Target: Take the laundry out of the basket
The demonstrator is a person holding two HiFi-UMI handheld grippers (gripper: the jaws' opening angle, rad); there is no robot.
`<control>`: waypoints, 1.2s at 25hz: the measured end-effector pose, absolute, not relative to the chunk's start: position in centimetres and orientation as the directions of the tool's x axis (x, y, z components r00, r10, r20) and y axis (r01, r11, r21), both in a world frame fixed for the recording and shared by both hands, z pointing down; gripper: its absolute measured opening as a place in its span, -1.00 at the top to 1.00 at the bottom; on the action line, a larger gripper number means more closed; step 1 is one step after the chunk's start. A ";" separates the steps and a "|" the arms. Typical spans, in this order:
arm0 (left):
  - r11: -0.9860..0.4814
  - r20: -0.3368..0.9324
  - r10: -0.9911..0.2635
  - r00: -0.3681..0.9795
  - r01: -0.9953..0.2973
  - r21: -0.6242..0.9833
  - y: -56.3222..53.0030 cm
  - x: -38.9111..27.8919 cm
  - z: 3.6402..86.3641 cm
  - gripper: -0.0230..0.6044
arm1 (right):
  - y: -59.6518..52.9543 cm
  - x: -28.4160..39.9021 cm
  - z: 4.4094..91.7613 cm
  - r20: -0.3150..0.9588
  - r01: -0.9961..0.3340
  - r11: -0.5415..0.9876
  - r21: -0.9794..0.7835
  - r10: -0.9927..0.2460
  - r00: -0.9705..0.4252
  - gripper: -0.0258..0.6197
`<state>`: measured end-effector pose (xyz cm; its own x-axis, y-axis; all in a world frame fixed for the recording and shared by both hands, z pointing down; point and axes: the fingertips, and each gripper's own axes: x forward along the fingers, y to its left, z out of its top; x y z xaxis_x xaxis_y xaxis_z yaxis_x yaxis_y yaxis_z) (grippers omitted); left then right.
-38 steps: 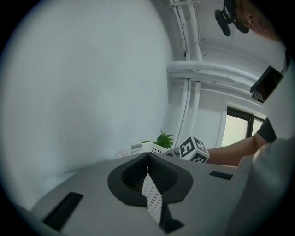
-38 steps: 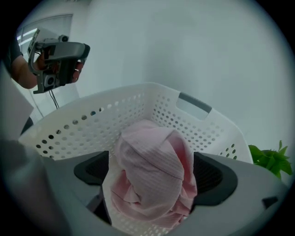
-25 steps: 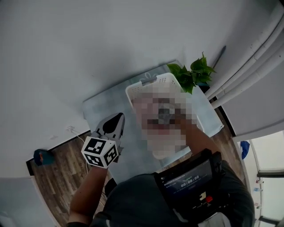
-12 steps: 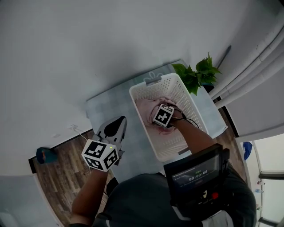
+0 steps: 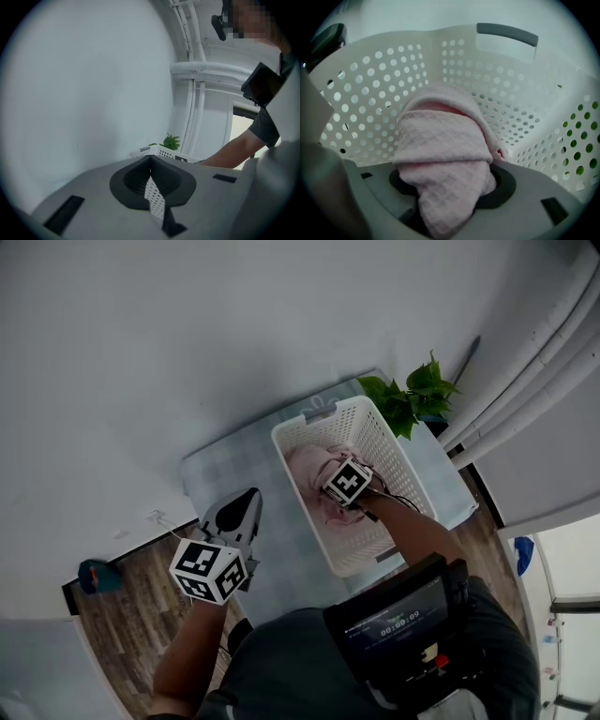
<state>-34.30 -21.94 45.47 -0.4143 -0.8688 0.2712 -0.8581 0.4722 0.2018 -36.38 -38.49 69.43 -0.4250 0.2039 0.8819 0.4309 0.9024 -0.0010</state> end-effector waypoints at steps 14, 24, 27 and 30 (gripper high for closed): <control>0.390 0.240 -0.908 -0.344 -0.903 0.179 -21.3 -32.8 43.2 0.92 | -38.6 -35.9 62.5 0.705 0.151 0.927 -0.343 0.360 -0.611 -0.03; 0.298 0.187 -0.946 -0.263 -0.935 0.191 -20.6 -32.0 40.9 0.92 | -39.7 -33.1 51.5 0.515 0.070 0.957 -0.283 0.213 -0.830 -0.03; 0.257 0.164 -0.960 -0.228 -0.948 0.186 -20.8 -31.3 39.9 0.92 | -39.8 -31.7 47.9 0.451 0.042 0.964 -0.261 0.160 -0.878 -0.03; 0.216 0.142 -0.971 -0.194 -0.962 0.167 -21.2 -30.6 38.7 0.92 | -40.0 -30.0 44.0 0.387 -0.006 0.972 -0.236 0.089 -0.918 -0.03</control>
